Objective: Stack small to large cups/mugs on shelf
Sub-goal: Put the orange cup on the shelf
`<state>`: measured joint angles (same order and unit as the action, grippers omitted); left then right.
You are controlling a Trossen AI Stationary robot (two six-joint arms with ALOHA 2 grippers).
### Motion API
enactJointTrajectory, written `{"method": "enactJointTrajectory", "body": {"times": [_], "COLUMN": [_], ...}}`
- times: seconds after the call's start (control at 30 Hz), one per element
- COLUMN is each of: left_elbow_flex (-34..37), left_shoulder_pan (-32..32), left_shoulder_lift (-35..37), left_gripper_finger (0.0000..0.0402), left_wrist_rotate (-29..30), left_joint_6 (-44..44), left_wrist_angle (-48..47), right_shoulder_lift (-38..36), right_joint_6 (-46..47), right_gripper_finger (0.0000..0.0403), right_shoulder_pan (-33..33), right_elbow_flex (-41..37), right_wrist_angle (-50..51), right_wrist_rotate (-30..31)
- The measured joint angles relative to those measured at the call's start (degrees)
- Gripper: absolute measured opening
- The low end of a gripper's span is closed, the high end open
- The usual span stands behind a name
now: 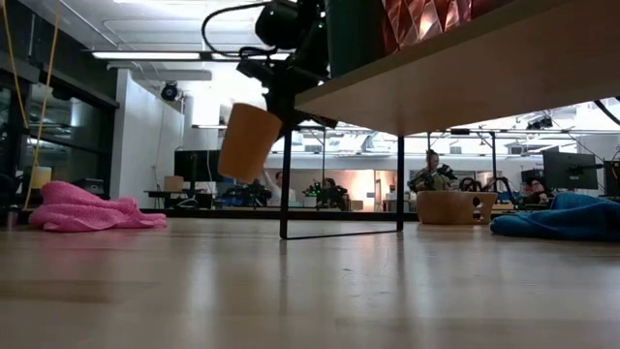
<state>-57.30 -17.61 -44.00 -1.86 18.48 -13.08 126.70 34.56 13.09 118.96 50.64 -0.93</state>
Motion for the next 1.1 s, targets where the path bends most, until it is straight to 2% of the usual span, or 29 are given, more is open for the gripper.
{"method": "enactJointTrajectory", "body": {"times": [0.33,0.83,1.1], "left_elbow_flex": [0.0,0.0,0.0], "left_shoulder_pan": [0.0,0.0,0.0], "left_shoulder_lift": [0.01,0.01,0.01], "left_gripper_finger": [0.0,0.0,0.0], "left_wrist_rotate": [1.94,1.94,1.94], "left_joint_6": [0.01,0.88,1.36], "left_wrist_angle": [0.0,-0.03,-0.44], "right_shoulder_lift": [1.05,1.53,1.55], "right_joint_6": [1.65,4.05,4.03], "right_gripper_finger": [0.0,0.0,0.0033], "right_shoulder_pan": [-0.38,-0.92,-1.14], "right_elbow_flex": [-0.04,-0.04,-0.04], "right_wrist_angle": [4.42,5.78,6.31], "right_wrist_rotate": [1.57,0.7,1.62]}}
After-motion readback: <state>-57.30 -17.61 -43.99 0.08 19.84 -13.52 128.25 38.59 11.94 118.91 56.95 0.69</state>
